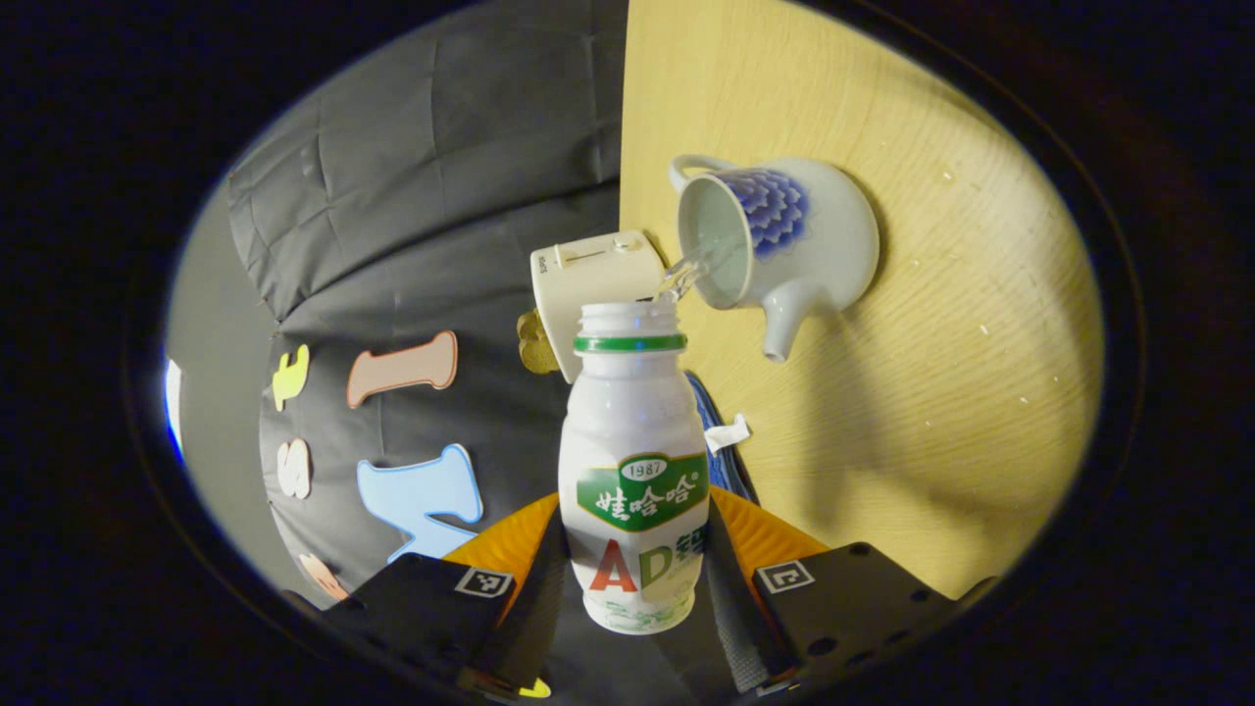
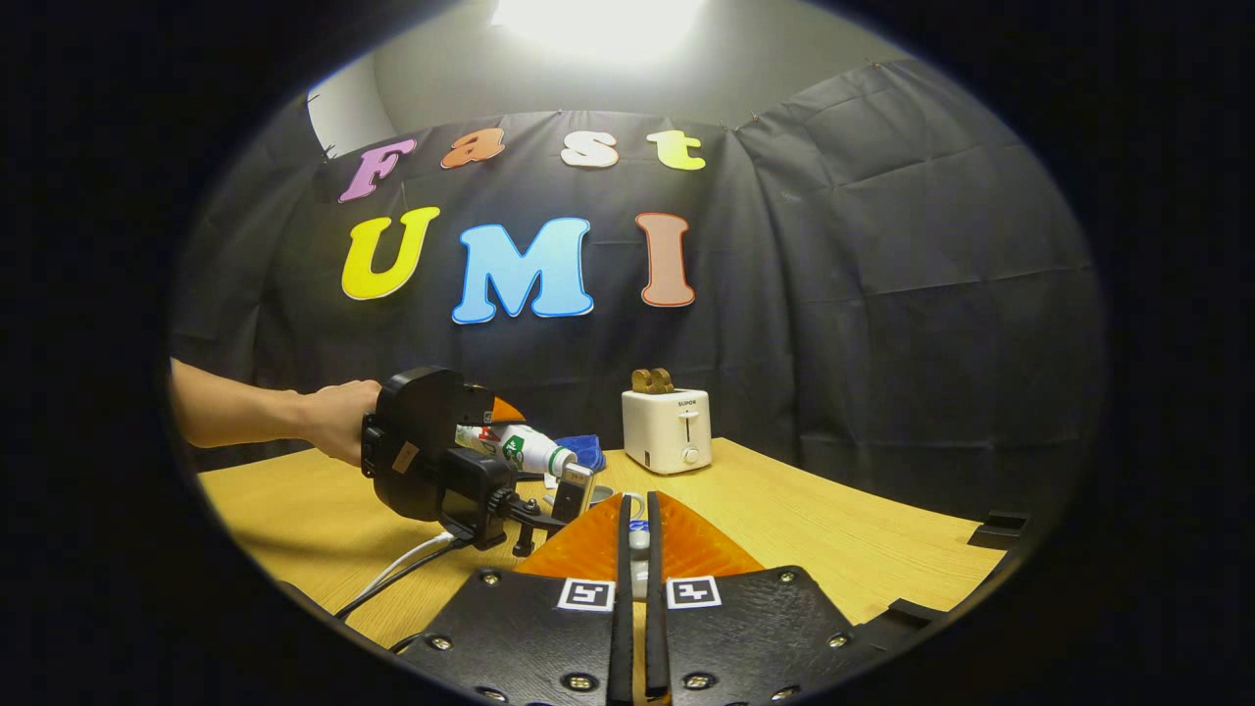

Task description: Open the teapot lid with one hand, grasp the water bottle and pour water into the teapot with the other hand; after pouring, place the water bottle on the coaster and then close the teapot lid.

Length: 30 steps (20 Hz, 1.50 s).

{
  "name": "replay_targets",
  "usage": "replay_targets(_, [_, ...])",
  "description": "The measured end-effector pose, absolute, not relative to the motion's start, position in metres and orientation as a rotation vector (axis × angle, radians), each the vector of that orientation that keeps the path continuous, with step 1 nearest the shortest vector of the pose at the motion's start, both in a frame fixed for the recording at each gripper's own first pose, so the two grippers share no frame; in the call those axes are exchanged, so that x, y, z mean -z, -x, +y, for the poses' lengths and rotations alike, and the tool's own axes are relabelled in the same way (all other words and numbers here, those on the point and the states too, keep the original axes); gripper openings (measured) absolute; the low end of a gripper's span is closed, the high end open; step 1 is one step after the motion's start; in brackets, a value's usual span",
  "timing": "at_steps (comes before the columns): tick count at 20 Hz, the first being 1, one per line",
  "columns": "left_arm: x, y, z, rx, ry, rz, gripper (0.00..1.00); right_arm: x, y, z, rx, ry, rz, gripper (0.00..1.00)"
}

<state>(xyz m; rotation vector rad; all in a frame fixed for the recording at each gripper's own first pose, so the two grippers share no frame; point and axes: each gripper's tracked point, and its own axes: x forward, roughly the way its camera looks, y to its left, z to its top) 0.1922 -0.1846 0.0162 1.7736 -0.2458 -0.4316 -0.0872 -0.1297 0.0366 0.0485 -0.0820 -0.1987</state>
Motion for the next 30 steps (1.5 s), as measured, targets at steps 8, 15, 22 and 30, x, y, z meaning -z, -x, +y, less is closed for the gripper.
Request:
replay_targets(8, [-0.023,-0.196,-0.187,0.412,-1.823,-0.275,0.8,-0.035,0.087,-0.13,0.198,-0.043,-0.076,0.05])
replay_targets(15, [-0.03,-0.196,-0.191,0.397,-1.867,-0.306,0.8,-0.036,0.088,-0.129,0.198,-0.029,-0.081,0.05])
replay_targets(22, [-0.042,-0.193,-0.2,0.391,-1.918,-0.345,0.8,-0.038,0.09,-0.129,0.2,-0.031,-0.085,0.05])
replay_targets(30, [-0.046,-0.19,-0.212,0.4,-2.023,-0.38,0.8,-0.037,0.092,-0.132,0.203,-0.033,-0.085,0.05])
